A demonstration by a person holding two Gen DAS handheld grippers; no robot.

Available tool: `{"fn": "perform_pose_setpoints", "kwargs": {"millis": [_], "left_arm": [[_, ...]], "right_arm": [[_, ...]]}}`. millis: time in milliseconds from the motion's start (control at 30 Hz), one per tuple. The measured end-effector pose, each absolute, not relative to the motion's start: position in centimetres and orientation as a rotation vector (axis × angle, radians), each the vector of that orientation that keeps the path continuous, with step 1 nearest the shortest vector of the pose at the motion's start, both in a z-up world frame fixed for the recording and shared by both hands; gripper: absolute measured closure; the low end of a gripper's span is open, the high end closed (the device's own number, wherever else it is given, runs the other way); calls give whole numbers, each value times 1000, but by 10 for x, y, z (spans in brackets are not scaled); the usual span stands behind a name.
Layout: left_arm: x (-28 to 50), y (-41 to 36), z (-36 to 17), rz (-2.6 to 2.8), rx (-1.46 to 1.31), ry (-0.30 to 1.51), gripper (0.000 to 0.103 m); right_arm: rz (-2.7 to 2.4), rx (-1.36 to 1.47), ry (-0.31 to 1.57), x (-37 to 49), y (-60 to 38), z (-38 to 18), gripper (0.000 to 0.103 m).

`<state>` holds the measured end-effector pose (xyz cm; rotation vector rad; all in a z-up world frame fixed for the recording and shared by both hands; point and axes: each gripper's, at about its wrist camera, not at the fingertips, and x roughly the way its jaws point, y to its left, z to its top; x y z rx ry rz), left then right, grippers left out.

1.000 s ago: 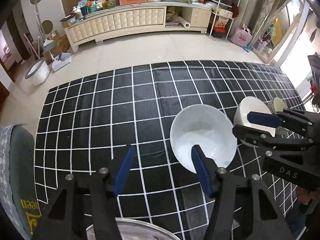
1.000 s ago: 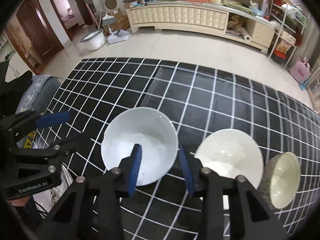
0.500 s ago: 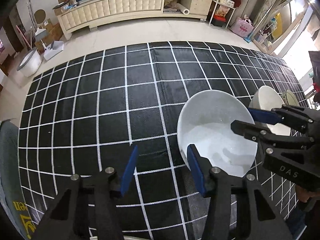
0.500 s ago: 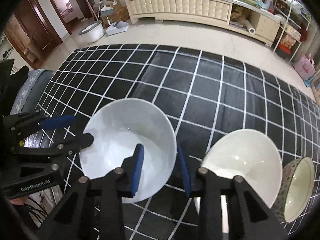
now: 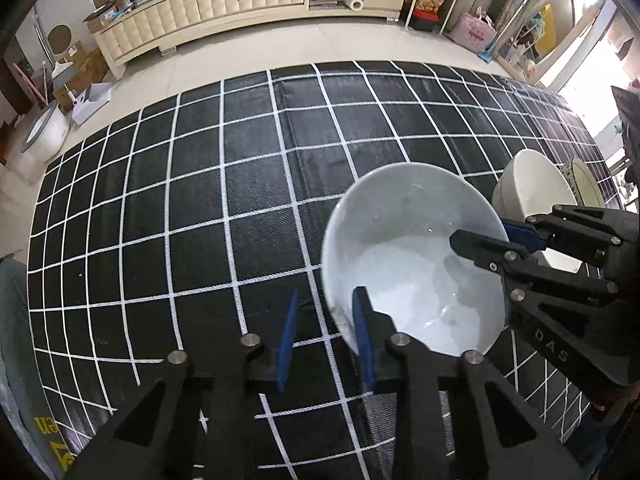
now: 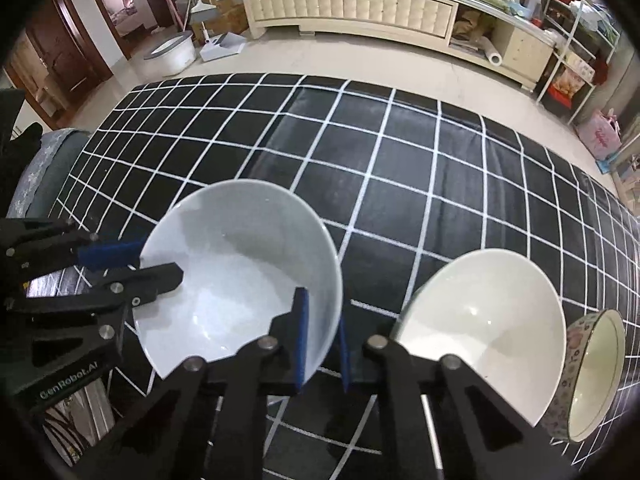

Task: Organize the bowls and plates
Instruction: 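Grasp the plain white bowl rim with the left gripper and lift it, then carry the white bowl with the left gripper over the plate stack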

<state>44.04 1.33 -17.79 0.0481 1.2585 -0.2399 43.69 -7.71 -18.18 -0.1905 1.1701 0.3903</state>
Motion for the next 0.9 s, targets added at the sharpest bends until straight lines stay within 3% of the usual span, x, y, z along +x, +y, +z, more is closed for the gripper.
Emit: {"fn": "perform_pose_setpoints", "kwargs": {"millis": [67,400,900], "left_arm": [[440,5,-177,-242,77,1266,92],[433,7,-173,-207,53,1295,94],[358,-8,-126,-228,110,1223,94]], "right_arm": [[388,-192,1172,437,-77,-182,90],[376,-107,1196,426,-81,-178,93],[351,-12,1157,360,-103,-131,93]]}}
